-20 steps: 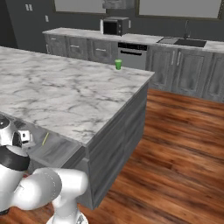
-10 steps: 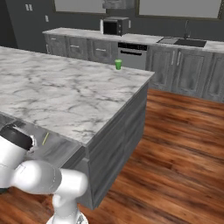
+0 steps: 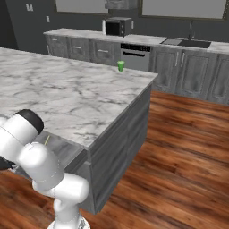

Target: Pick up the straw from the left drawer and put it inside the smoothie cup.

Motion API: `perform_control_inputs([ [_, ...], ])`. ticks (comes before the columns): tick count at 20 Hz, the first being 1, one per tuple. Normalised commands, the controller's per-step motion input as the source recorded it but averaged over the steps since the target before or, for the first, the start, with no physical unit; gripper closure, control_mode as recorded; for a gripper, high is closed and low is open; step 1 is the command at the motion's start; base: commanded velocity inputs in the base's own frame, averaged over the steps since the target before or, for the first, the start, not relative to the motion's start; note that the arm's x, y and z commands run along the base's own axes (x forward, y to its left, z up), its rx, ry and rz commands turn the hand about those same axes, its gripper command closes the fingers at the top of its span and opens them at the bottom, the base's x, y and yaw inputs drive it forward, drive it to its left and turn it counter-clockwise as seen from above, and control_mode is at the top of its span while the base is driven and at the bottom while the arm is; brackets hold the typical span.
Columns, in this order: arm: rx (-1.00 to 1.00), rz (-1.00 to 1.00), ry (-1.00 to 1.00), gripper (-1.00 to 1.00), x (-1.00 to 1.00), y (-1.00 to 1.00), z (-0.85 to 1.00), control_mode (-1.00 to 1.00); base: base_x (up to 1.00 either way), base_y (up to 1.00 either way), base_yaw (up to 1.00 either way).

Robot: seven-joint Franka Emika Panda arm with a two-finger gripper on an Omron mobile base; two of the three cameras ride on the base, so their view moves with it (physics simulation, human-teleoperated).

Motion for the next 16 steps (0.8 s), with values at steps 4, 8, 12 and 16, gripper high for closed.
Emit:
perform_control_inputs([
  [4,-0.10,0.04,0.17,-1.00,-0.10,0.13,-0.13,-1.00,0.00,0.00,0.00],
  [8,-0.03,0.04,0.23,-1.00,-0.43,0.11,-0.17,-1.00,0.00,0.00,0.00],
  [12,0.00,0.10,0.14,-1.00,-0.96,0.17,-0.07,-1.00,0.00,0.00,0.00],
  [16,0.00,0.13,0.09,-1.00,-1.00,0.21,-0.04,-1.00,0.00,0.00,0.00],
])
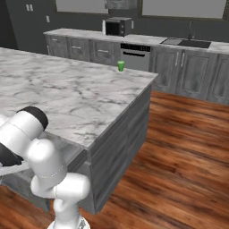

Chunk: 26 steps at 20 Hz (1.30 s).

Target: Pick up the straw from the left drawer and put it inside the smoothie cup.

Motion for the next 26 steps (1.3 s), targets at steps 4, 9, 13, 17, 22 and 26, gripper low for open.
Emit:
perform_control_inputs([
  [4,0.00,0.14,0.06,-1.00,-1.00,0.21,-0.04,-1.00,0.00,0.00,0.00],
  [9,0.01,0.11,0.00,-1.00,-1.00,0.19,0.02,-1.00,0.00,0.00,0.00],
  [13,0.00,0.00,-0.26,-1.00,-0.69,0.03,0.89,-1.00,0.00,0.00,0.00],
  [17,-0.03,0.00,-0.19,-1.00,0.03,0.00,1.00,-1.00,0.00,0.00,0.00],
  [22,-0.01,-0.07,-0.10,-1.00,0.33,-0.04,1.00,-1.00,0.00,0.00,0.00],
  [26,0.00,-0.15,0.00,-1.00,0.61,-0.03,1.00,-1.00,0.00,0.00,0.00],
])
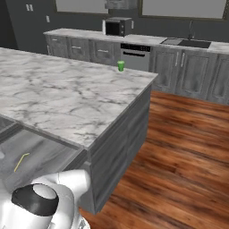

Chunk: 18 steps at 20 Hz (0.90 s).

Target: Pick up the straw from the left drawer and put it inside the smoothie cup.

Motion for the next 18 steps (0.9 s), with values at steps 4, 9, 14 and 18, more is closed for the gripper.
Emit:
perform_control_inputs([
  [4,0.04,-0.36,0.11,-1.00,0.76,0.10,0.61,-1.00,0.00,0.00,0.00],
  [9,-0.02,-0.55,0.04,-1.00,0.93,0.29,-0.11,-1.00,0.00,0.00,0.00],
  [14,-0.03,-0.12,0.14,-1.00,0.32,0.01,-0.18,-1.00,0.00,0.00,0.00],
  [18,0.01,0.00,0.21,-1.00,0.30,0.01,-0.61,-1.00,0.00,0.00,0.00],
])
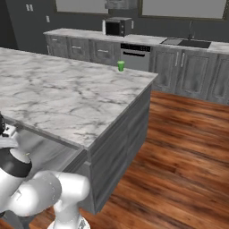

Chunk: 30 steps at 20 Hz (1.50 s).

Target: Pick up the straw from the left drawer and put it inside the smoothie cup.

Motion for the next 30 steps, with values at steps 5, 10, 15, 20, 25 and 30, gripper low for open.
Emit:
perform_control_inputs([
  [5,0.01,0.03,0.17,-1.00,0.25,0.04,-0.33,-1.00,0.00,0.00,0.00],
  [10,-0.07,0.00,0.06,-1.00,0.29,0.13,-0.21,-1.00,0.00,0.00,0.00],
  [15,-0.06,0.00,0.00,-1.00,0.26,0.21,-0.48,-1.00,0.00,0.00,0.00],
  [20,0.00,0.00,0.00,-1.00,0.36,0.39,-0.30,-1.00,0.00,0.00,0.00],
  [25,-0.03,0.00,0.00,-1.00,0.31,0.23,-0.20,-1.00,0.00,0.00,0.00],
  [30,-0.05,-0.03,0.00,-1.00,0.24,0.11,-0.29,-1.00,0.00,0.00,0.00],
])
